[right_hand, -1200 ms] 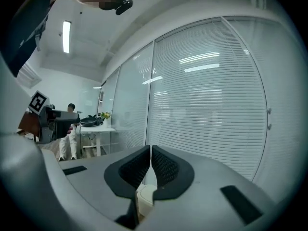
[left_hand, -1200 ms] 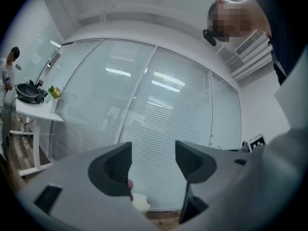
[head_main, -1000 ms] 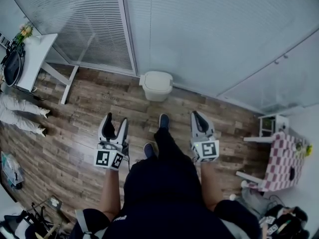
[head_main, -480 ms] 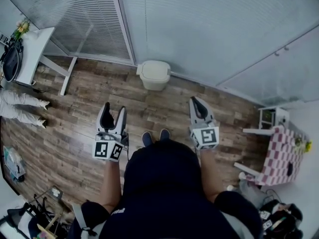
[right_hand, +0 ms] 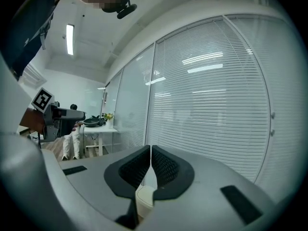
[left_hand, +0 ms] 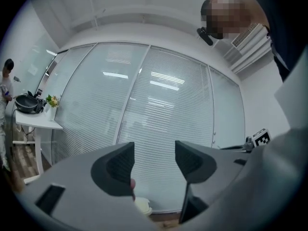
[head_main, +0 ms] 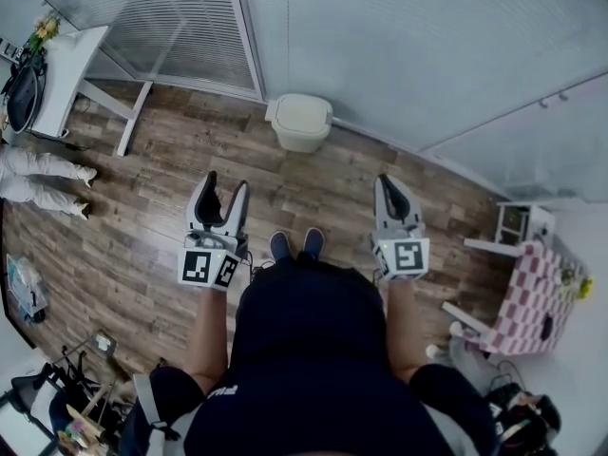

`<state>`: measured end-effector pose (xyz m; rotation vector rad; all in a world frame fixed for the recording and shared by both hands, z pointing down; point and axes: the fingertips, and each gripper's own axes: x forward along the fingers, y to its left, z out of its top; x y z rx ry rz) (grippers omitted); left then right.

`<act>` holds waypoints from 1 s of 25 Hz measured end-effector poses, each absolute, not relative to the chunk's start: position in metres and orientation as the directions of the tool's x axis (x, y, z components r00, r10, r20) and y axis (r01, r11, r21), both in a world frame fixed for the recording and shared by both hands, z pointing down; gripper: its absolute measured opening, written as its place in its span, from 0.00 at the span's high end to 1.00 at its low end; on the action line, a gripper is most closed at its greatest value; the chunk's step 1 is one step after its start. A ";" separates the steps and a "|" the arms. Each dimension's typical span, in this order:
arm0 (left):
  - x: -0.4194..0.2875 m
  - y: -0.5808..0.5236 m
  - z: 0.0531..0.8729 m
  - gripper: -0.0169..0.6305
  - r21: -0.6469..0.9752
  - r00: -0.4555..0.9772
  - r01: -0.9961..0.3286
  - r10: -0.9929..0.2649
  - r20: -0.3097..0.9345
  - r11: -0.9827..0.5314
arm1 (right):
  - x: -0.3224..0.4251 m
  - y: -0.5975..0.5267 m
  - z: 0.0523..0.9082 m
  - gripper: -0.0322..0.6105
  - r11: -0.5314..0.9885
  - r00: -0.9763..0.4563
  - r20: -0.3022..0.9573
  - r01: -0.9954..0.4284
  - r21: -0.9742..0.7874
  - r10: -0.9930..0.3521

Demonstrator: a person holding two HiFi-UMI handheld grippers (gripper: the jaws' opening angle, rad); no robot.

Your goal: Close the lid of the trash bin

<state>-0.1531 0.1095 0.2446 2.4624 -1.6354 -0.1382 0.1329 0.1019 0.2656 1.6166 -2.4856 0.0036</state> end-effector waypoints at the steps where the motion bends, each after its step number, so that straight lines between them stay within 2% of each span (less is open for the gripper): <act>1: -0.153 0.109 0.245 0.57 0.188 0.388 -0.907 -0.921 0.030 -0.377 | 0.135 0.102 0.266 0.93 0.406 -0.390 0.155 -0.909 0.095 -0.908; 2: -0.152 0.107 0.246 0.57 0.172 0.385 -0.911 -0.922 0.034 -0.374 | 0.137 0.101 0.266 0.93 0.402 -0.385 0.159 -0.911 0.092 -0.909; 3: -0.153 0.106 0.246 0.62 0.158 0.378 -0.916 -0.925 0.035 -0.368 | 0.138 0.099 0.266 0.93 0.398 -0.382 0.159 -0.913 0.086 -0.910; 6: -0.158 0.103 0.242 0.87 0.126 0.348 -0.931 -0.937 0.021 -0.343 | 0.136 0.095 0.267 0.93 0.395 -0.381 0.154 -0.916 0.074 -0.912; 8: -0.160 0.102 0.239 0.95 0.109 0.341 -0.935 -0.940 0.013 -0.337 | 0.133 0.095 0.269 0.93 0.402 -0.388 0.153 -0.912 0.078 -0.909; 19: -0.151 0.094 0.241 0.96 0.087 0.361 -0.930 -0.932 0.028 -0.358 | 0.130 0.087 0.266 0.94 0.421 -0.401 0.154 -0.897 0.133 -0.903; 25: -0.150 0.098 0.246 0.96 0.097 0.372 -0.925 -0.927 0.041 -0.367 | 0.130 0.088 0.264 0.94 0.420 -0.403 0.149 -0.901 0.107 -0.903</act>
